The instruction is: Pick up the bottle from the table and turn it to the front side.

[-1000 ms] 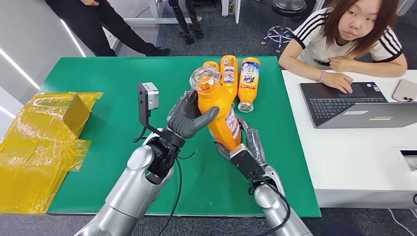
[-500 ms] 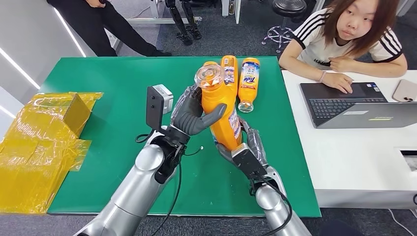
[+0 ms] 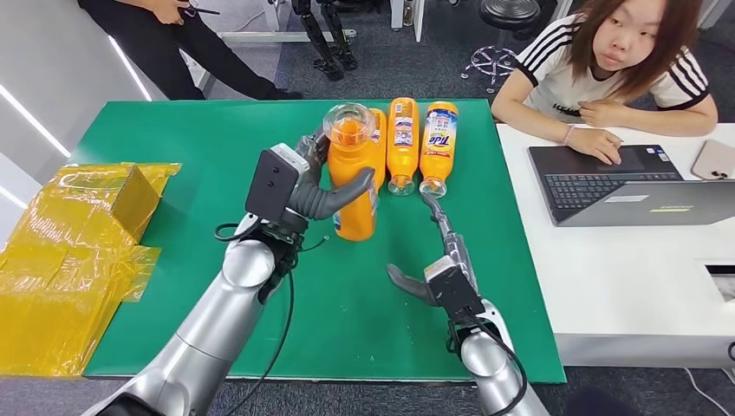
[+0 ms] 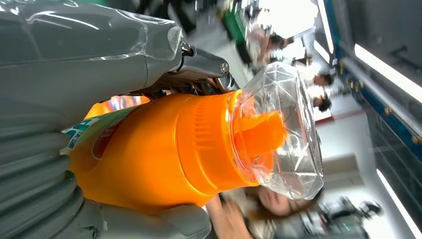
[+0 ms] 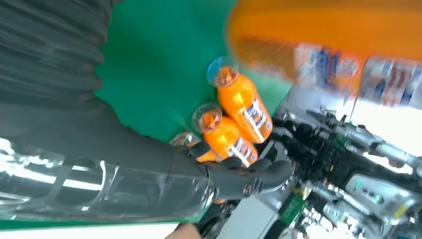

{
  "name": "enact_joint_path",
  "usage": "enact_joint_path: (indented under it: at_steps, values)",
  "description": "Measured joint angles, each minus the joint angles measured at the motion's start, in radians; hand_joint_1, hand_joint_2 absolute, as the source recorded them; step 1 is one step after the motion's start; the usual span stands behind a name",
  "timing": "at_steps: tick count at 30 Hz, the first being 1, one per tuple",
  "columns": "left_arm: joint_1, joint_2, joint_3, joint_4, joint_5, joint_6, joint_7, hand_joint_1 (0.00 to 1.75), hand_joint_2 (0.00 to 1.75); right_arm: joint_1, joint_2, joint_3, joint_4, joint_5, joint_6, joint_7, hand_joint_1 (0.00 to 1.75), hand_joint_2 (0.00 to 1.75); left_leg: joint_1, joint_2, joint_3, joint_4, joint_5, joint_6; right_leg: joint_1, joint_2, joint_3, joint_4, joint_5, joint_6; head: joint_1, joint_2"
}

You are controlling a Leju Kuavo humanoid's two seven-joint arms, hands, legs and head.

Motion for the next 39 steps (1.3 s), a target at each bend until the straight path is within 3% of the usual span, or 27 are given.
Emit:
enact_joint_path:
  at_steps: [10, 15, 20, 31, 39]
  values:
    - [-0.109, 0.134, 0.02, 0.058, -0.513, 0.214, 0.04, 1.75, 1.75, 0.139, -0.054, -0.075, -0.193, -0.016, -0.01, -0.042, 0.0, 1.75, 0.0, 0.0, 0.0, 0.0, 0.0, 0.0, 0.0, 0.0, 0.0, 0.0, 0.0, 0.0, 0.0, 0.0]
    - [-0.15, 0.196, 0.012, 0.109, -0.87, 0.342, 0.13, 1.75, 1.75, 0.229, -0.078, -0.113, -0.312, -0.023, -0.039, -0.086, 0.0, 1.75, 0.0, 0.001, 0.0, 0.0, 0.0, 0.0, 0.0, 0.001, 0.0, 0.0, 0.0, 0.0, 0.0, 0.0]
    - [-0.153, 0.284, -0.002, 0.126, -1.178, 0.37, 0.223, 1.75, 1.75, 0.299, -0.087, -0.144, -0.4, -0.018, -0.056, -0.109, 0.0, 1.75, 0.0, 0.002, 0.0, 0.0, 0.0, 0.0, 0.0, 0.002, 0.0, 0.0, 0.0, 0.0, 0.0, 0.0]
    - [-0.057, 0.461, 0.002, 0.146, -1.399, 0.357, 0.316, 1.75, 1.75, 0.368, -0.089, -0.204, -0.484, -0.023, -0.058, -0.123, 0.0, 1.75, 0.0, 0.004, 0.0, -0.001, 0.0, 0.0, 0.0, 0.004, 0.0, 0.001, 0.0, 0.0, 0.0, 0.0]
    - [0.085, 0.604, 0.098, 0.145, -1.417, 0.331, 0.352, 1.75, 1.75, 0.402, -0.082, -0.265, -0.522, -0.02, -0.015, -0.108, 0.0, 1.75, 0.0, 0.005, 0.001, -0.002, 0.0, -0.001, 0.0, 0.005, -0.001, 0.001, -0.001, -0.001, 0.0, 0.0]
